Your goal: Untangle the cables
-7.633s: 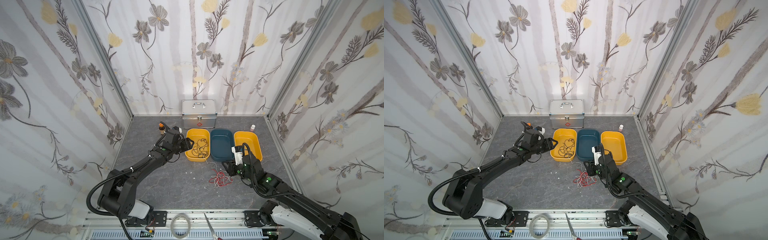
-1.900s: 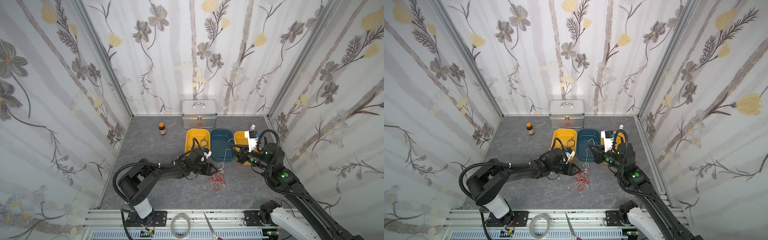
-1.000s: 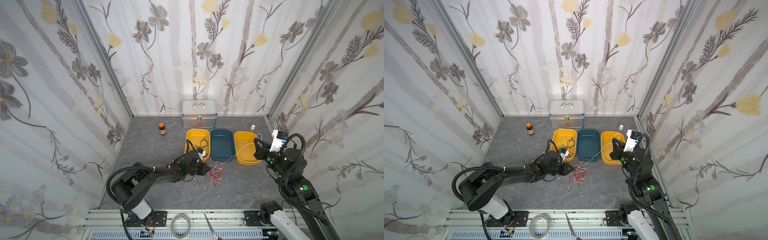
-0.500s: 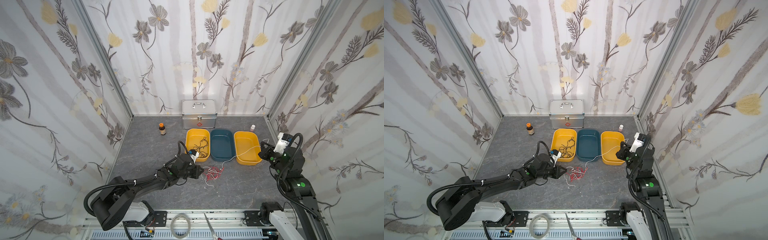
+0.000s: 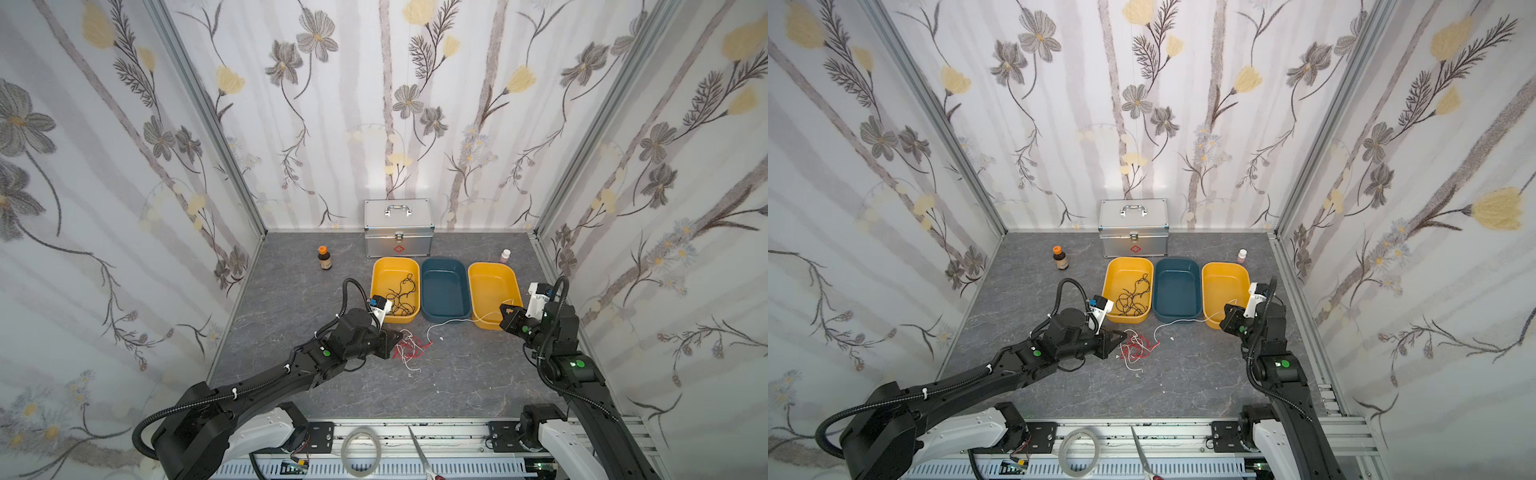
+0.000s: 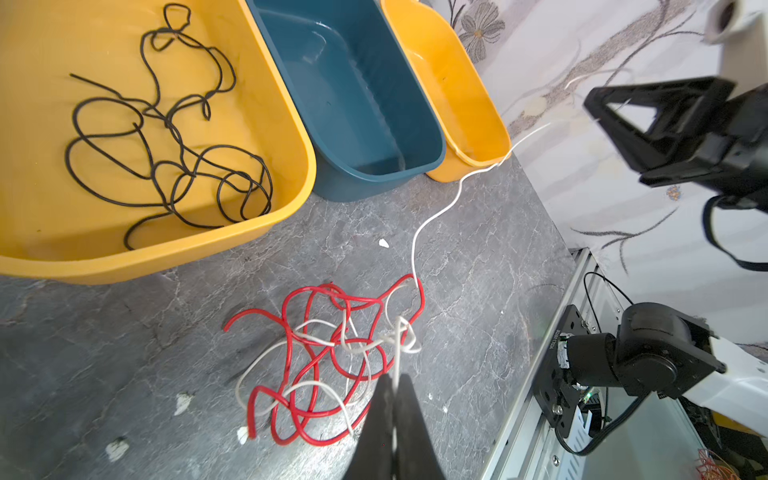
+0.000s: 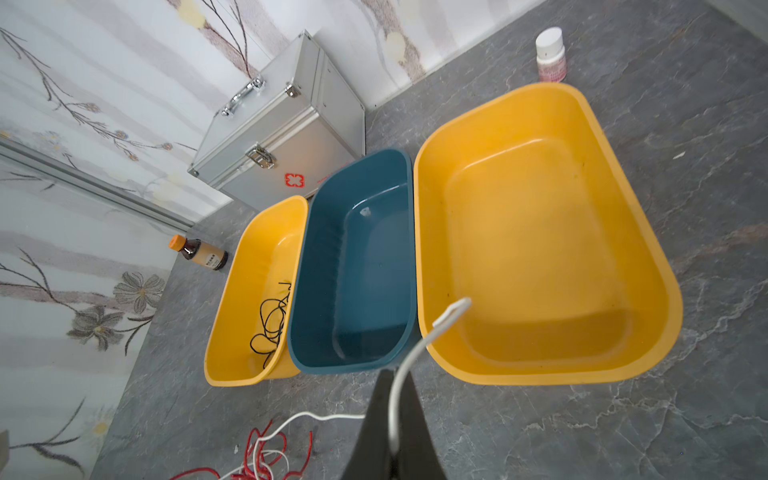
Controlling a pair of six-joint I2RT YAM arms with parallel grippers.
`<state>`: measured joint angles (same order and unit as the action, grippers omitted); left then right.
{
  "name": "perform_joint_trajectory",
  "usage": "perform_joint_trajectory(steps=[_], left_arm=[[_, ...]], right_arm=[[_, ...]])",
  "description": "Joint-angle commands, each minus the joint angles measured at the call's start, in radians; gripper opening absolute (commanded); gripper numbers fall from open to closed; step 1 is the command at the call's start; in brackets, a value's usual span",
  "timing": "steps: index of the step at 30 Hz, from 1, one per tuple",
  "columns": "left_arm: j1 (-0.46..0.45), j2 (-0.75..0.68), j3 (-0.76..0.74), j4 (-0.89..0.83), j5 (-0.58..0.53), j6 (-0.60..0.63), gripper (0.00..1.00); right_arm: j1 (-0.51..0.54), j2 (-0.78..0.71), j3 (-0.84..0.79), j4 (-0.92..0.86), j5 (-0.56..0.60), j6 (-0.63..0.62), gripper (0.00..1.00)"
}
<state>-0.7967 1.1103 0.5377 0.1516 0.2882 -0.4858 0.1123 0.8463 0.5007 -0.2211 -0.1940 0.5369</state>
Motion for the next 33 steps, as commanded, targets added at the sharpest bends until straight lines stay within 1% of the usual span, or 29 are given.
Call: perform_joint_trajectory(steps=[1, 5, 8, 14, 17, 19, 22, 27, 30, 33], left_arm=[[0.002, -0.023, 0.002, 0.026, -0.005, 0.026, 0.0], [0.002, -0.032, 0.017, 0.019, 0.018, 0.041, 0.0], [0.002, -0.039, 0.028, 0.004, 0.024, 0.049, 0.0], [0.002, -0.064, 0.034, 0.008, 0.057, 0.053, 0.0], [0.002, -0.06, 0.045, 0.008, 0.069, 0.05, 0.0], [0.003, -0.056, 0.054, 0.014, 0.081, 0.044, 0.0], [0.002, -0.062, 0.066, 0.023, 0.095, 0.039, 0.0], [0.002, -0.07, 0.085, 0.02, 0.111, 0.04, 0.0], [0.002, -0.063, 0.091, 0.023, 0.115, 0.038, 0.0], [0.002, -0.055, 0.096, 0.035, 0.115, 0.029, 0.0]], right_arm=[[0.029, 0.016, -0.048, 0.047, -0.016, 0.032, 0.0], [0.081, 0.045, -0.116, 0.087, 0.021, 0.055, 0.01], [0.111, 0.078, -0.136, 0.108, 0.022, 0.069, 0.06], [0.172, 0.123, -0.116, 0.113, 0.022, 0.043, 0.28], [0.205, 0.157, -0.089, 0.115, 0.002, 0.026, 0.36], [0.228, 0.188, -0.073, 0.116, -0.008, 0.021, 0.39], [0.268, 0.216, -0.063, 0.151, -0.043, 0.017, 0.42], [0.363, 0.232, -0.067, 0.308, -0.161, 0.008, 0.47], [0.428, 0.29, -0.046, 0.373, -0.187, -0.001, 0.48], [0.469, 0.365, -0.036, 0.456, -0.258, 0.01, 0.47]])
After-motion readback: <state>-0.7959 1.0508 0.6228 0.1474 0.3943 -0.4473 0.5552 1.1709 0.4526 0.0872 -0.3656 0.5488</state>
